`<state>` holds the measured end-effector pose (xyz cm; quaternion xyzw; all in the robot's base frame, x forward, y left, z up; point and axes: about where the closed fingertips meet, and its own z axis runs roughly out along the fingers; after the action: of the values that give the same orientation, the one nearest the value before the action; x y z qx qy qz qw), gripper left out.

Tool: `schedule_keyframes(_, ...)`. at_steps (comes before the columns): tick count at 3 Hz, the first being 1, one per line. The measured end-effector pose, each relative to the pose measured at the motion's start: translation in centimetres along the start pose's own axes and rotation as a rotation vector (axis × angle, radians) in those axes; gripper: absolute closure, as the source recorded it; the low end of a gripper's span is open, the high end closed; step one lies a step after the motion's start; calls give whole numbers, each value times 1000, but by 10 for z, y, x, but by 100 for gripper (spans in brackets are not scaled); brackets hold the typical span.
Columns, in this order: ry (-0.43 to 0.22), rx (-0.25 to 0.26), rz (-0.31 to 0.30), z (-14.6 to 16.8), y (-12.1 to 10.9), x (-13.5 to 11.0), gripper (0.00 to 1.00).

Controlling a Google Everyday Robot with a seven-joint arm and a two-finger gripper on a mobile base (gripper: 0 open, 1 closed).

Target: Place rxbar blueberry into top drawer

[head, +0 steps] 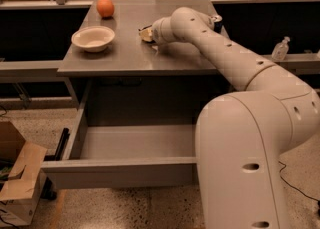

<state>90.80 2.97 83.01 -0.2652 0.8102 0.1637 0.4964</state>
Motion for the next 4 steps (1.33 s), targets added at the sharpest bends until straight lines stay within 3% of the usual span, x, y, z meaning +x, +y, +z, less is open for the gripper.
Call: schedule_keyframes(4,0,0,0,-3,0,-6,100)
